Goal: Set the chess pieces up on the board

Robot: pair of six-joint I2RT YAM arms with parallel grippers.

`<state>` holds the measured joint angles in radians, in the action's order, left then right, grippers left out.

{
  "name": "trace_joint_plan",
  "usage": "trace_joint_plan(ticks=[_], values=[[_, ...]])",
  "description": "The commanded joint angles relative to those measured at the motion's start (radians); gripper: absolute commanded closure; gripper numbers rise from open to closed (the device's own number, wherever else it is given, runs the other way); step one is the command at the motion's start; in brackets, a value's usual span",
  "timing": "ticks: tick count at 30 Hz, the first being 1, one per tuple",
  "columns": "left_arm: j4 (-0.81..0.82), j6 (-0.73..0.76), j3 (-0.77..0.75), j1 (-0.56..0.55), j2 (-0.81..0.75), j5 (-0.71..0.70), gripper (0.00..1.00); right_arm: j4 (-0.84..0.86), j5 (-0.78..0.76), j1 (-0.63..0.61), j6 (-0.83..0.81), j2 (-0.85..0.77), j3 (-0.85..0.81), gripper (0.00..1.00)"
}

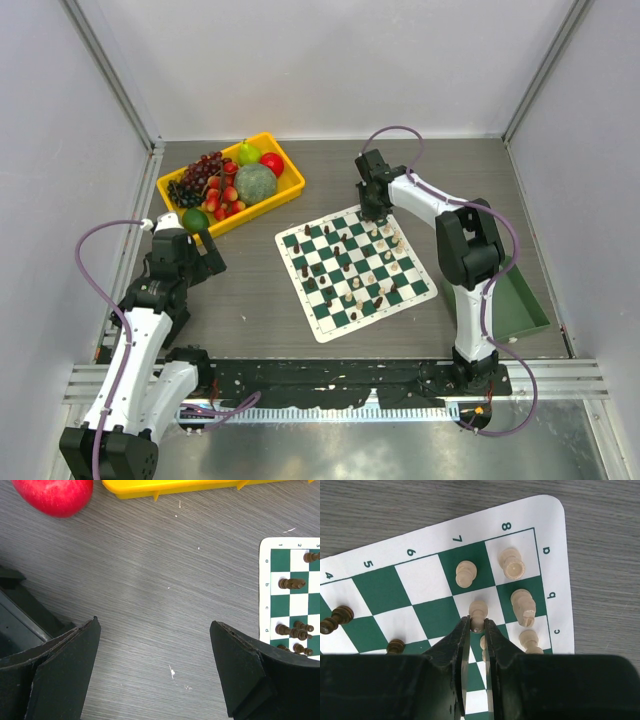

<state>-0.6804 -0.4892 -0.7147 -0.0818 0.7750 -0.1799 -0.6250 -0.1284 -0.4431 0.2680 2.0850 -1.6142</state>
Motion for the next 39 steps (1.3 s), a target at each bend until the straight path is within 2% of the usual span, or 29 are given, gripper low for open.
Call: trace_joint_plan(ticks=[1,11,31,37,39], values=[[0.027,0.006,0.006,0.005,-0.005,-0.001,0.01,0.008,0.009,0.000,0.010,0.003,-0.023,0.84],[0.028,0.005,0.006,0.005,-0.005,0.000,0.01,-0.007,0.018,0.001,0.002,0.007,-0.049,0.78],[0.035,0.001,0.004,0.005,0.003,0.013,0.01,-0.027,0.018,0.001,0.002,0.017,-0.049,0.80],[0.036,0.000,0.003,0.005,0.006,0.014,0.01,-0.030,0.019,0.001,0.000,0.018,-0.055,0.76],[0.035,0.001,0.003,0.005,0.004,0.014,0.01,-0.028,0.021,0.001,0.000,0.017,-0.058,0.72]])
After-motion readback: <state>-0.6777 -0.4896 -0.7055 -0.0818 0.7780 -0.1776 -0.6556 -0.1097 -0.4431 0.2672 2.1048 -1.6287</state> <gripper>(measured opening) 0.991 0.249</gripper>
